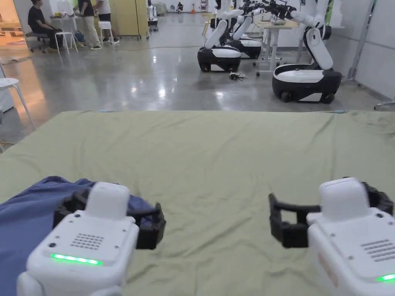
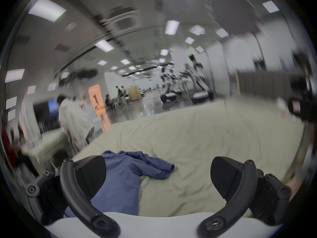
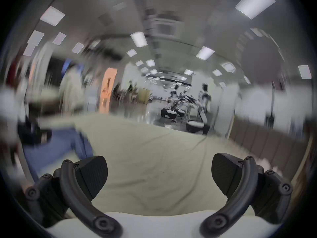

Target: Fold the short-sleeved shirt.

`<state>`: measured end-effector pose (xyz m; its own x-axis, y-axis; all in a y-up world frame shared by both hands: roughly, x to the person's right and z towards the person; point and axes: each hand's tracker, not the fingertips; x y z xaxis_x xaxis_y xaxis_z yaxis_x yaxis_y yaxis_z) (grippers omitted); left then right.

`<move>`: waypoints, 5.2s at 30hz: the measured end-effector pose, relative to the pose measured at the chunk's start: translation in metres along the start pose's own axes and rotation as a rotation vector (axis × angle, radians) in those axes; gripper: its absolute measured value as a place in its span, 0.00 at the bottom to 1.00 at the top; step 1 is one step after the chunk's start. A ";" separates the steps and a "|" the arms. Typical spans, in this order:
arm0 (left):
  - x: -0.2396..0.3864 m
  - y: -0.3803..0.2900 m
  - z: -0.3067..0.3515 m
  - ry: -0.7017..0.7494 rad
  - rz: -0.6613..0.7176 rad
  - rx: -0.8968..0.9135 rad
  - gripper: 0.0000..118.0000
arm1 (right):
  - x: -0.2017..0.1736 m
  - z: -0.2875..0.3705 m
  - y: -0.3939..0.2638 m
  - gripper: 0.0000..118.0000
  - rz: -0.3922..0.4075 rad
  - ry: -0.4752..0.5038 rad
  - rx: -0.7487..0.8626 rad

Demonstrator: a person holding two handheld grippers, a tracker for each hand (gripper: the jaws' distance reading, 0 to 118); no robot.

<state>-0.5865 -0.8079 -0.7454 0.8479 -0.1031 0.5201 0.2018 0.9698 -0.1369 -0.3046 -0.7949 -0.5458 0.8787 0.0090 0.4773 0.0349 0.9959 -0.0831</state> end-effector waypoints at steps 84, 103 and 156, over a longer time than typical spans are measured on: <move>-0.173 -0.043 0.153 0.483 0.187 0.025 0.00 | -0.217 -0.036 0.012 0.01 0.088 0.572 -0.009; -0.141 -0.037 -0.230 -0.064 0.212 -0.554 0.00 | -0.177 -0.109 0.028 0.01 0.185 0.429 0.002; 0.479 0.036 -0.203 -0.869 -0.245 -0.515 0.01 | 0.166 0.039 0.038 0.01 0.050 -0.240 -0.084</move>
<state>-0.0734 -0.8675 -0.6719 0.1508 0.1090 0.9825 0.6792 0.7108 -0.1831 -0.1757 -0.7520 -0.4356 0.7427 0.0892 0.6637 0.0422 0.9829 -0.1794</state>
